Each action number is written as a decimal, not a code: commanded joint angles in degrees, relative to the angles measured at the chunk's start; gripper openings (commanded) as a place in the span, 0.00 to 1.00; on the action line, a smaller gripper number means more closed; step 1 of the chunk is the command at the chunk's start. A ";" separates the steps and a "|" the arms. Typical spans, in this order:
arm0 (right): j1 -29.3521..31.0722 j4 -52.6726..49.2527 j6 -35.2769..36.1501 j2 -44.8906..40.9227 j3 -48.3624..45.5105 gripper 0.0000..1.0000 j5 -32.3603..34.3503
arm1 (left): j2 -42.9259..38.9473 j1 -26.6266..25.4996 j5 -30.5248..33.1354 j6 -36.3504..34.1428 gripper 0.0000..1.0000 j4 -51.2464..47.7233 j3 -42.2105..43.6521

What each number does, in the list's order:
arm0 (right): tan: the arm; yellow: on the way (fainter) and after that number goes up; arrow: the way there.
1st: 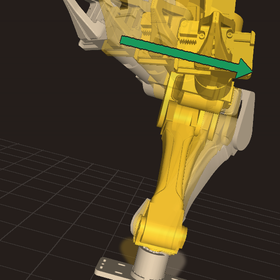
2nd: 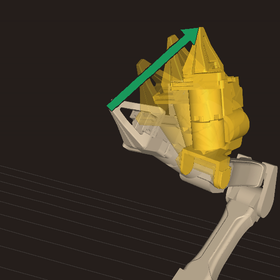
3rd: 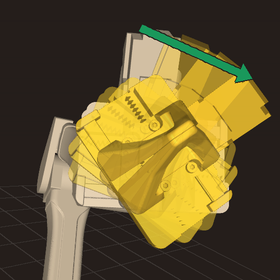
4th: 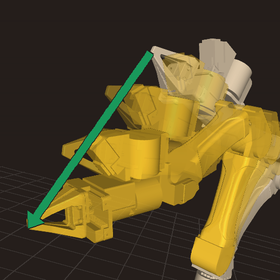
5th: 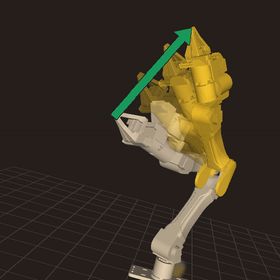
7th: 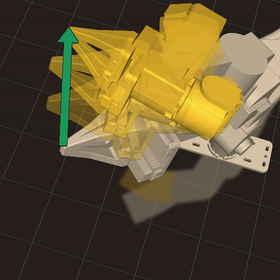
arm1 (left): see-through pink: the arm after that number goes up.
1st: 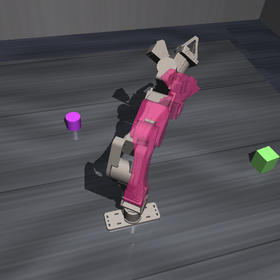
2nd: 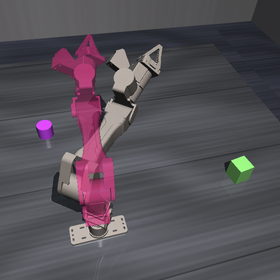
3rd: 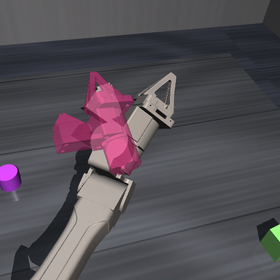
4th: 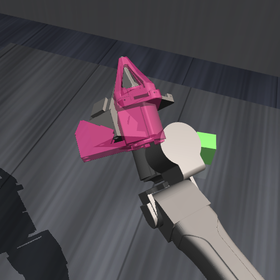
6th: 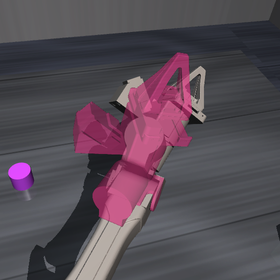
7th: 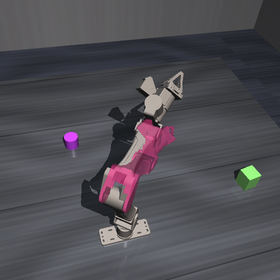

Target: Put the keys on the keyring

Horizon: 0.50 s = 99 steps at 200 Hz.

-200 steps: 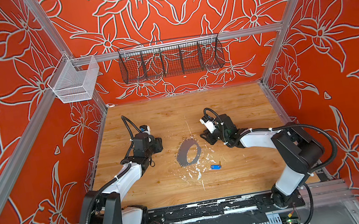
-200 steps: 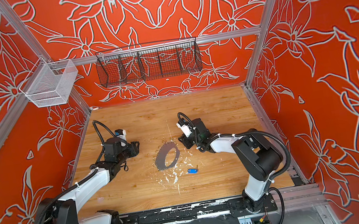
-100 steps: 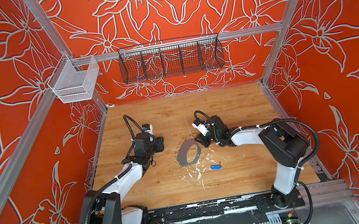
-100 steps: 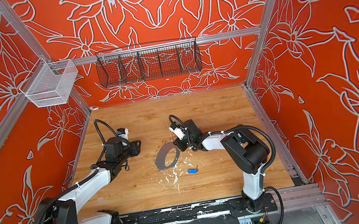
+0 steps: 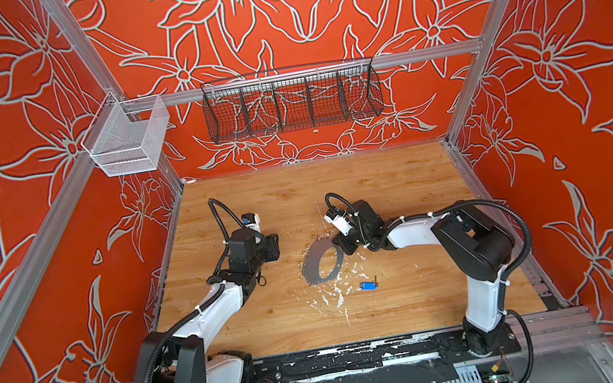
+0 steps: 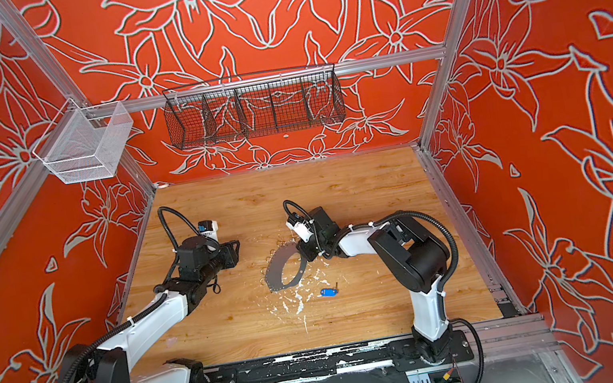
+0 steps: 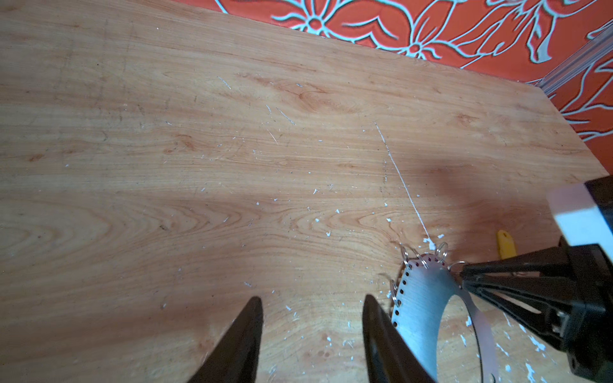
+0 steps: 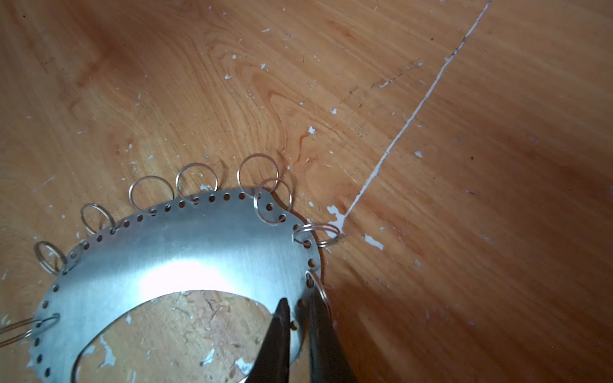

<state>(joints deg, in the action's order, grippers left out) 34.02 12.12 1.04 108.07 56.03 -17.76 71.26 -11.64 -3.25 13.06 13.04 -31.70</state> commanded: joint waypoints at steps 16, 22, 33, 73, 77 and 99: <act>0.29 0.30 0.61 -1.40 0.23 0.21 0.09 | -0.65 -0.22 0.08 -0.37 0.49 1.33 0.20; 0.31 0.99 0.47 -1.99 -0.36 0.22 -0.24 | -0.64 -0.23 -0.08 -0.40 0.49 1.44 0.23; 0.30 2.74 0.15 -3.55 -1.93 0.24 -0.31 | -0.85 -0.22 -0.05 -0.46 0.49 1.63 0.39; 0.13 5.57 -1.60 -4.65 -4.13 0.28 8.35 | -0.68 -0.46 -5.02 -2.86 0.50 2.60 0.44; 0.08 5.47 -1.80 -4.50 -4.07 0.28 9.22 | -0.36 -0.71 -6.30 -3.58 0.50 2.50 0.14; 0.07 5.90 -1.27 -3.34 -3.88 0.29 7.41 | 0.50 -5.70 -4.45 -8.16 0.50 2.11 -0.57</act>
<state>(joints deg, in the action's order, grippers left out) 34.11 16.23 -0.21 104.42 52.53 -12.10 71.26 -12.82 -6.46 10.57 13.91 -31.68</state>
